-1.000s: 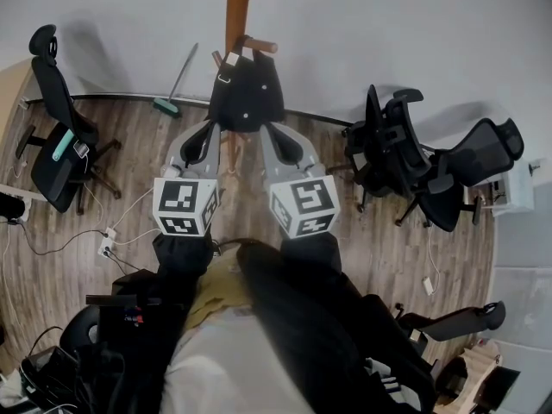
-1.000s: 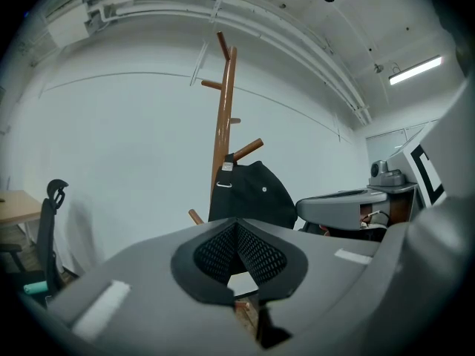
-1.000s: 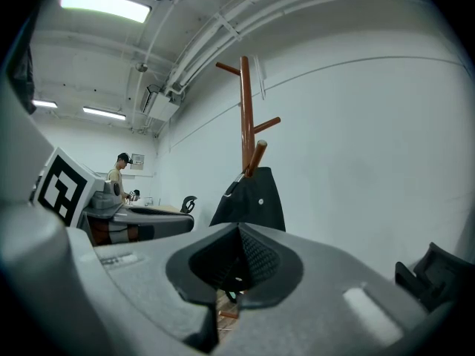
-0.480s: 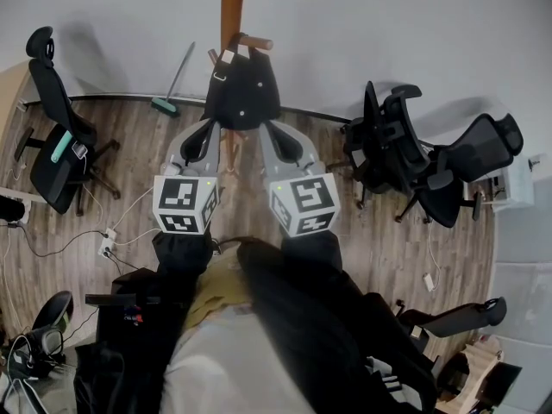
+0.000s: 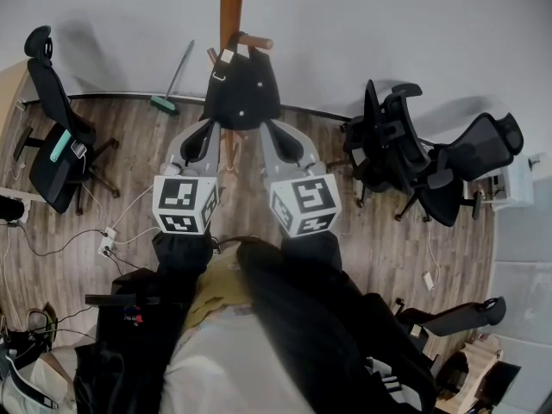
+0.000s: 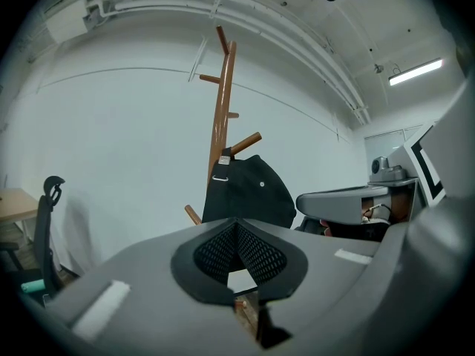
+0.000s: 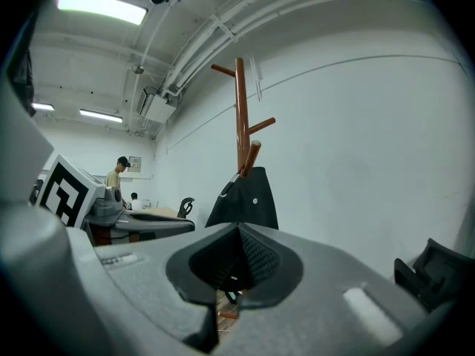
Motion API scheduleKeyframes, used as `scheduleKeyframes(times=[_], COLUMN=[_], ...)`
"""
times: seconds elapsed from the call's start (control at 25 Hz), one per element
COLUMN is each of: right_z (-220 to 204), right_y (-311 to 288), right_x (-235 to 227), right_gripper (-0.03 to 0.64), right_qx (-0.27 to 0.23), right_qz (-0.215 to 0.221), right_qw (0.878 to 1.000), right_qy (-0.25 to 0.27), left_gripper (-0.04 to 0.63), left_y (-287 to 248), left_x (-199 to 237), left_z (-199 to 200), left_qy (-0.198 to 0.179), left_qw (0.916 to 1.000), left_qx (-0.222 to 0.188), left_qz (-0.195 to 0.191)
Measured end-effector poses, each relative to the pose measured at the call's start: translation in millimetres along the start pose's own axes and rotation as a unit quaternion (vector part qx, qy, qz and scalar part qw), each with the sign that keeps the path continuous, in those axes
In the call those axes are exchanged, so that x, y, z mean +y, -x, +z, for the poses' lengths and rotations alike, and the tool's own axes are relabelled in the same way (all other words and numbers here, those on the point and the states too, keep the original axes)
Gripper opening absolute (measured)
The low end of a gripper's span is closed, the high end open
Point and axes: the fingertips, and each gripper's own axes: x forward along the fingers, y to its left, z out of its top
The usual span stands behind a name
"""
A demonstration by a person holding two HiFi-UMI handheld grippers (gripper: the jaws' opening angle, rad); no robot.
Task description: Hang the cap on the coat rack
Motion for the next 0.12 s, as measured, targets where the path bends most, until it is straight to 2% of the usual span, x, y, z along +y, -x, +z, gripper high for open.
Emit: scheduleKeyframes(times=[0.12], right_z=[0.6], right_y=[0.5], right_x=[-1.2], right_gripper=[-0.003], right_qx=[-0.001], right_qz=[-0.002], right_qw=[1.0], right_qy=[0.001], left_gripper=[-0.005], left_y=[-0.4], left_x=[0.0], left_z=[0.3], left_qy=[0.001], left_qw=[1.0], left_qx=[-0.001], left_qz=[0.0])
